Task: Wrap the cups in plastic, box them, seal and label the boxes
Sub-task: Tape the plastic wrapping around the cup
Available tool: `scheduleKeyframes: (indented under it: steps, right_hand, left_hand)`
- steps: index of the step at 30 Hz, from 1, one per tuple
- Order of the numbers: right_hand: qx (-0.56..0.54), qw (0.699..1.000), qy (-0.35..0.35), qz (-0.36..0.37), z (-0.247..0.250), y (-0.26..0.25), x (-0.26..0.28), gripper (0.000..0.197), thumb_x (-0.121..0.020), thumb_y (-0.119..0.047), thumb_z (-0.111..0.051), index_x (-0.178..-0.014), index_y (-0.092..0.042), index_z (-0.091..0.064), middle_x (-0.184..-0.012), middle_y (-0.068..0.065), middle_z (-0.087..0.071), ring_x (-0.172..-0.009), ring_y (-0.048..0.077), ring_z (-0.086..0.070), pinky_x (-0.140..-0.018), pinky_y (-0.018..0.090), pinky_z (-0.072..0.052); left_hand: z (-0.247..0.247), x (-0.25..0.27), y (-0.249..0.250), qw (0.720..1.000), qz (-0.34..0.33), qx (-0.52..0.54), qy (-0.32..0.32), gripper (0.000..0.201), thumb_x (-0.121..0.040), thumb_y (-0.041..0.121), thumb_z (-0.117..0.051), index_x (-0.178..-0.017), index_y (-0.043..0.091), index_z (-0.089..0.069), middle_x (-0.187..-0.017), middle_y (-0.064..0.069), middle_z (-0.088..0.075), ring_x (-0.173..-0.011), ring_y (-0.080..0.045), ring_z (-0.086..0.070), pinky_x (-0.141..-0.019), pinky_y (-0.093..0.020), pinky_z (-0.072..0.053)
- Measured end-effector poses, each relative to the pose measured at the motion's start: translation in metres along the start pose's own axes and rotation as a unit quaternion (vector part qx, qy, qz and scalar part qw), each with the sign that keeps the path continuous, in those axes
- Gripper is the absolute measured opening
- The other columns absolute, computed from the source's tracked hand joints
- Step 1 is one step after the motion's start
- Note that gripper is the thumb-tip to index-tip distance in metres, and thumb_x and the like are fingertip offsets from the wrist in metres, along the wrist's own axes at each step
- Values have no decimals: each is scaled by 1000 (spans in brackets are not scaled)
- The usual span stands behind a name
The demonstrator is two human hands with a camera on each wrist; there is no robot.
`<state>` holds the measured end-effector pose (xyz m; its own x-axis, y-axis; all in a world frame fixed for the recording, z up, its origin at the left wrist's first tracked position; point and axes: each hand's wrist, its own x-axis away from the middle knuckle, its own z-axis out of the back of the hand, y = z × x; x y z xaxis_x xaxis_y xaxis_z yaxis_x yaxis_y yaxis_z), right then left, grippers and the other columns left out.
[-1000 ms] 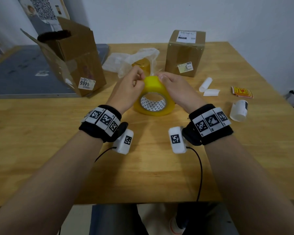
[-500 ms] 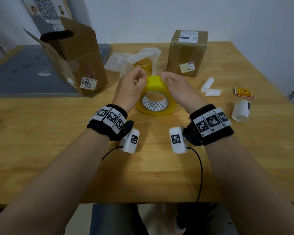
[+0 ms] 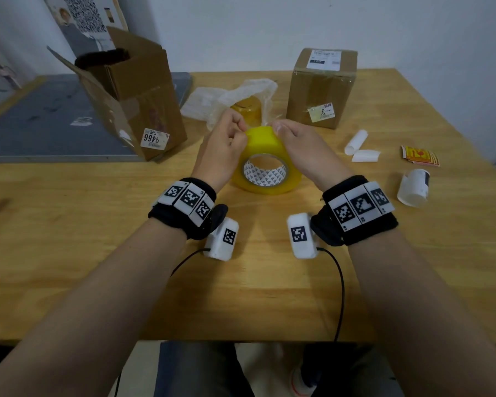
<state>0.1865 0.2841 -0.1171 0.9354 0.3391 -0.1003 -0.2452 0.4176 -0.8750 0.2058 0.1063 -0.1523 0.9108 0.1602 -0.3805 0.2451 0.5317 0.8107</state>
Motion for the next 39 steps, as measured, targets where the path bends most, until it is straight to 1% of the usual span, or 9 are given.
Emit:
scheduleKeyframes:
  steps: [4,9,13,20,23,25,31,35,39]
  right_hand:
    - [12,1000,-6,-6,-1,1,0,39,-111,-33,-38,-124,-11,-69,-127,21,-66,-117,33,-60,-105,44,-45]
    - [3,1000,-4,-2,2,2,0,40,-112,-31,-37,-137,-21,-66,-124,-4,-68,-113,14,-62,-100,32,-46]
    - [-9,1000,-2,2,2,5,-1,39,-112,-30,-36,-136,-21,-66,-124,-5,-68,-113,10,-60,-96,29,-45]
    - [-18,1000,-8,16,6,11,-1,36,-111,-31,-39,-128,-21,-69,-117,-10,-68,-111,8,-59,-89,26,-42]
    - [-3,1000,-14,23,6,10,0,35,-111,-31,-40,-127,-19,-69,-118,-10,-67,-113,9,-58,-95,30,-43]
    - [12,999,-15,30,7,7,2,38,-111,-30,-41,-134,-16,-67,-131,-3,-67,-120,13,-59,-103,32,-44]
    - [23,999,-17,44,7,8,3,37,-111,-28,-41,-128,-11,-69,-127,8,-69,-116,20,-62,-102,38,-44]
    - [28,998,-22,51,7,13,-1,37,-110,-30,-41,-134,-18,-67,-131,-1,-68,-122,13,-59,-97,29,-42]
    - [42,996,-28,73,9,15,1,35,-111,-26,-40,-129,-19,-69,-115,-10,-67,-109,6,-59,-88,22,-40]
  left_hand:
    - [1,2,4,1000,-1,13,-2,14,-86,17,-44,-95,23,-54,-60,6,-39,-58,-16,-34,-59,-36,-29]
    - [-1,0,8,1000,4,17,-6,7,-87,23,-48,-84,25,-53,-69,8,-49,-65,-14,-42,-64,-35,-33]
    - [-2,2,13,1000,-7,3,-8,16,-89,23,-46,-74,28,-43,-65,11,-39,-65,-12,-37,-63,-35,-31]
    - [29,-5,17,993,-4,-69,-92,15,-101,21,-59,-112,24,-69,-108,9,-71,-96,-4,-65,-80,-31,-53]
    - [44,-14,23,984,-64,-136,-95,16,-93,21,-75,-107,25,-79,-108,9,-74,-100,-3,-65,-95,-35,-54]
    - [51,-22,32,973,-101,-179,-106,12,-87,21,-81,-99,23,-81,-104,5,-72,-92,-4,-63,-92,-35,-53]
    - [58,-36,54,929,-166,-270,-191,8,-87,20,-81,-94,17,-83,-93,2,-68,-85,-11,-62,-77,-28,-53]
    - [56,-40,57,924,-165,-275,-209,2,-87,18,-80,-87,15,-81,-90,4,-66,-80,-8,-62,-68,-17,-46]
    - [52,-40,58,925,-138,-276,-224,4,-85,17,-80,-82,18,-77,-86,7,-66,-78,-10,-64,-72,-32,-55]
